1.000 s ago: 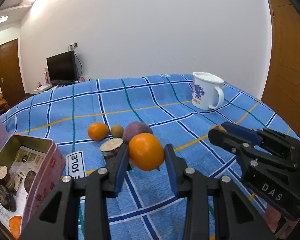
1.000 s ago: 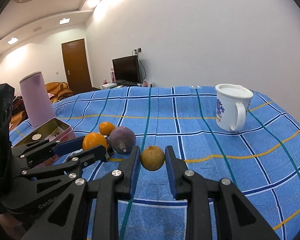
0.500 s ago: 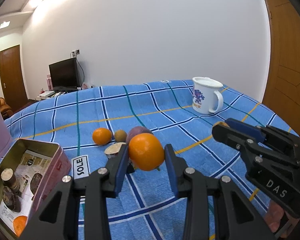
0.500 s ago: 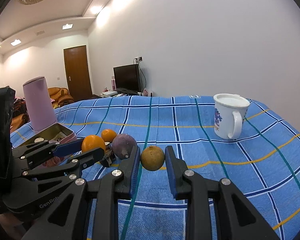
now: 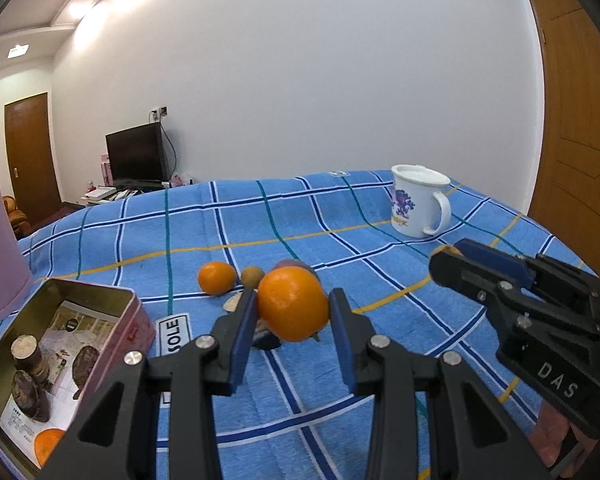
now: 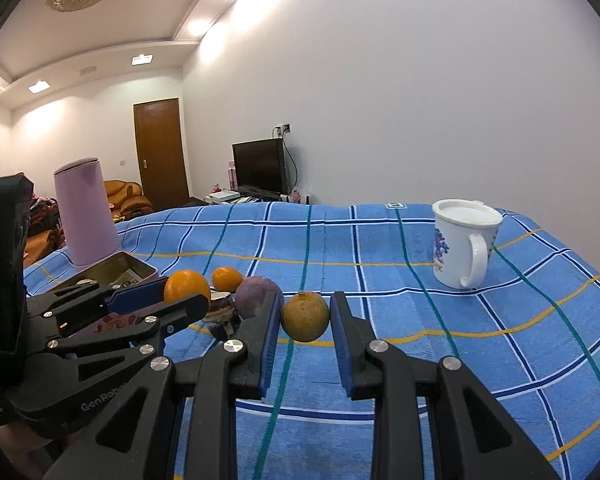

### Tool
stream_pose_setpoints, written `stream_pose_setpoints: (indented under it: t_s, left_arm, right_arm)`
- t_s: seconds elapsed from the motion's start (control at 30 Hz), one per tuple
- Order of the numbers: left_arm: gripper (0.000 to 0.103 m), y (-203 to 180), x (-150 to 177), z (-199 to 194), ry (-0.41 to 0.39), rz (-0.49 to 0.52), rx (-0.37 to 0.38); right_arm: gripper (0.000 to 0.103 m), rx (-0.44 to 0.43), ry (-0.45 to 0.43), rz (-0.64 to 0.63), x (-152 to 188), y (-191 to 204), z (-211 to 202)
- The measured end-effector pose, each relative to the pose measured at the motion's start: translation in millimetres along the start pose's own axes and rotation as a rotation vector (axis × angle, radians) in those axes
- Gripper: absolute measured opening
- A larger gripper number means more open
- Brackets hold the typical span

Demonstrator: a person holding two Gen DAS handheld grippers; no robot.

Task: Organize fruits
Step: 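Lift the brown fruit with the right gripper while the left lifts the orange toward the tin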

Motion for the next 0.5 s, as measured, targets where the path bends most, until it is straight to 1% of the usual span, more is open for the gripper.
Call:
stream_pose_setpoints:
  t_s: [0.2,0.4,0.5]
  left_arm:
    - [0.038,7,1,-4,-0.006,-0.006,-0.016]
    - [0.038,11,1,-5,-0.01,-0.013,-0.022]
    - [0.038,10,0,-5,-0.015,-0.008,-0.027]
  right_arm:
    - [0.027,-0.017,-0.008,-0.014,-2,11,4]
    - [0.027,-0.017,-0.04,-0.009,-3,13,0]
    - [0.027,-0.017,-0.04,-0.014,-3,14,1]
Point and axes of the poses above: each gripper's, at about its wrist camera, not at the fingertips, and z roughly the way its jaws point, y to its left, x to its underside, the point moved 6 cm from there along z, roughly the way its jaws point, and after that the axes turned 2 degrees about x, right-handed, at the moved point
